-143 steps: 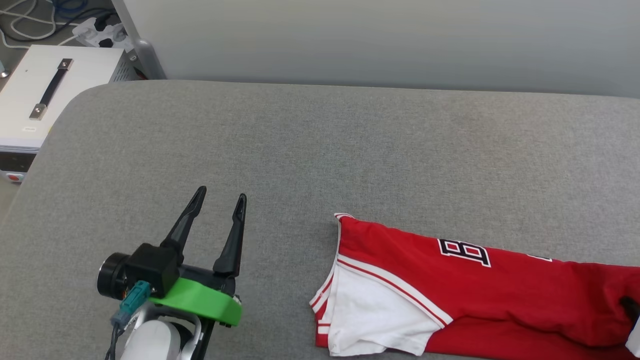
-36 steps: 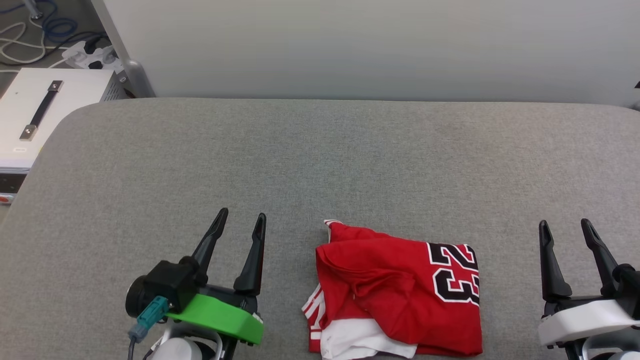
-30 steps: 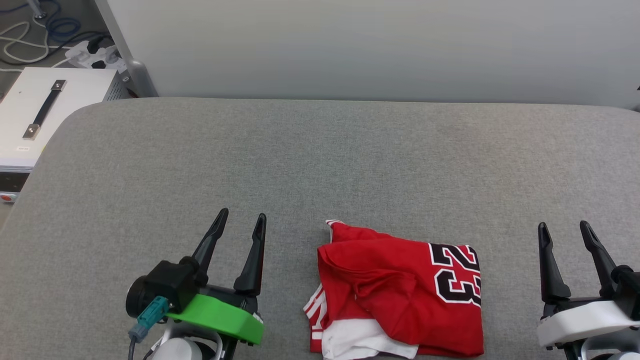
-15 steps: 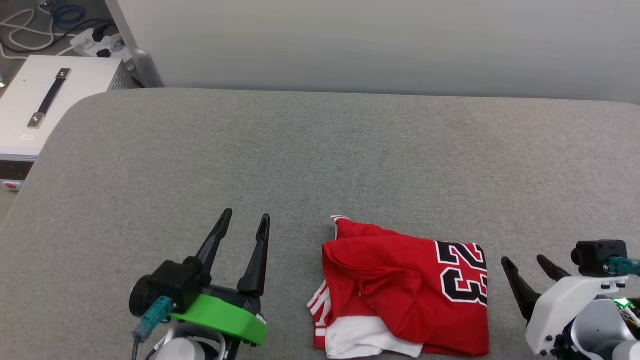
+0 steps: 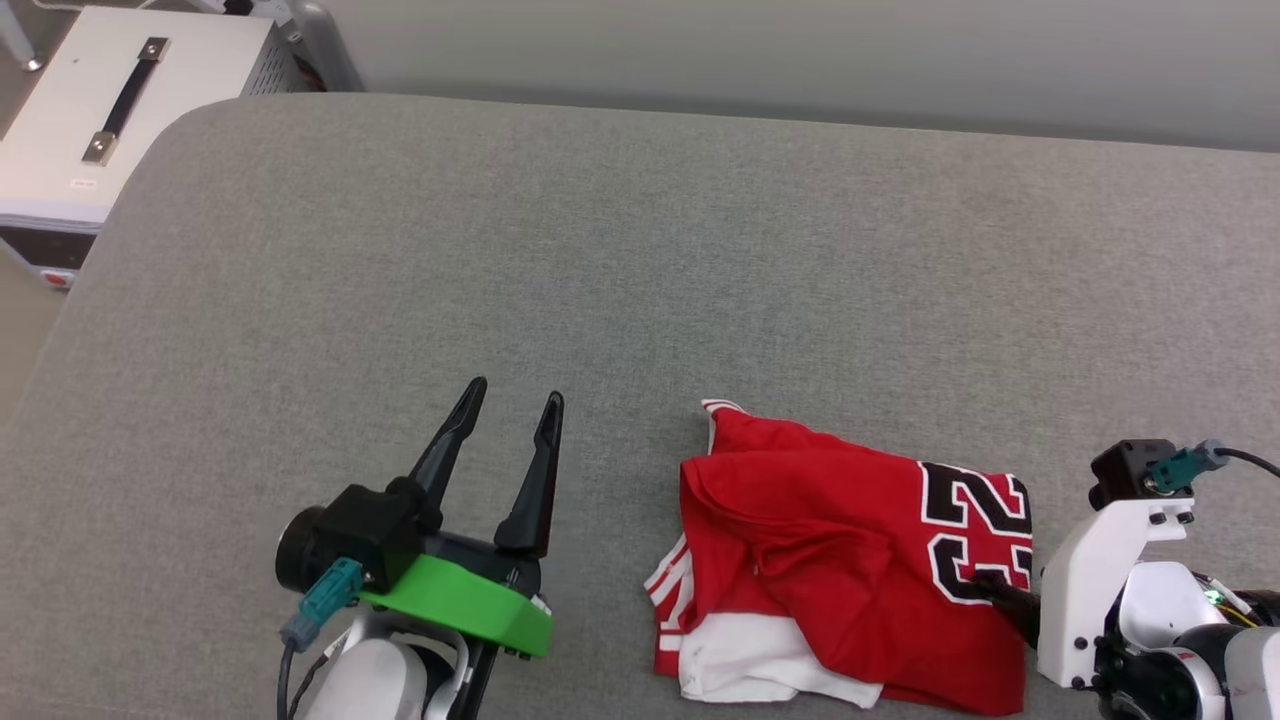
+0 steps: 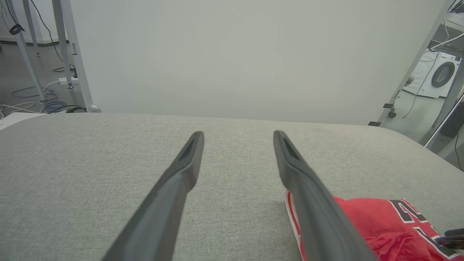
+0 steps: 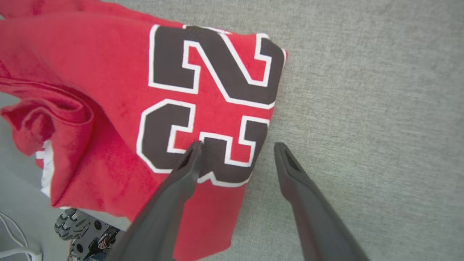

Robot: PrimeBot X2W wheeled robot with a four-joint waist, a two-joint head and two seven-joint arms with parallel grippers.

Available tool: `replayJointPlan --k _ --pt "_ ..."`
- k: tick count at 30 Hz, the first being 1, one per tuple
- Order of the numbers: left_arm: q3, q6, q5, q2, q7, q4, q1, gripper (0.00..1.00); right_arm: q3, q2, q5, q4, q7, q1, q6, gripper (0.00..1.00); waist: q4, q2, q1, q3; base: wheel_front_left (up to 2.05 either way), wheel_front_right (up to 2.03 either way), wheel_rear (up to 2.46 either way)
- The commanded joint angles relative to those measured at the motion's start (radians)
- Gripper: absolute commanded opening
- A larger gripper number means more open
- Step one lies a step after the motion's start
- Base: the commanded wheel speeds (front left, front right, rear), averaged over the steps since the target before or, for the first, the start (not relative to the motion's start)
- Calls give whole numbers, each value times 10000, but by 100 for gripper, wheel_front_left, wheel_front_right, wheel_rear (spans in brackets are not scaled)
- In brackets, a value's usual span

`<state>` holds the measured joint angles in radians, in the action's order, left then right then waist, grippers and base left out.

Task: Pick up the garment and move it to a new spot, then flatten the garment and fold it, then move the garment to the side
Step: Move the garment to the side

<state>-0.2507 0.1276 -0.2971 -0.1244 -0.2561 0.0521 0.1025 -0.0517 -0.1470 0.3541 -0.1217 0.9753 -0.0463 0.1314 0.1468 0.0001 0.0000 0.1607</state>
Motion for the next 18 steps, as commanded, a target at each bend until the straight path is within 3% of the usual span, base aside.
replayJointPlan --k 1,12,14,18 --pt "6 31 49 53 -57 0 195 100 45 43 10 136 42 -164 -7 100 322 -1 0 315 0 0 0" --pt "-87 31 57 81 -57 44 337 100 918 -253 176 1449 -310 -100 -7 100 640 -1 0 540 0 0 0" --pt "-93 31 61 74 -57 66 331 100 1177 -408 192 1656 -461 -79 -7 0 640 -1 0 508 0 0 0" --pt "-162 31 48 49 -57 161 284 100 1472 -664 244 1824 -1074 -164 -7 0 565 -1 0 322 0 0 0"
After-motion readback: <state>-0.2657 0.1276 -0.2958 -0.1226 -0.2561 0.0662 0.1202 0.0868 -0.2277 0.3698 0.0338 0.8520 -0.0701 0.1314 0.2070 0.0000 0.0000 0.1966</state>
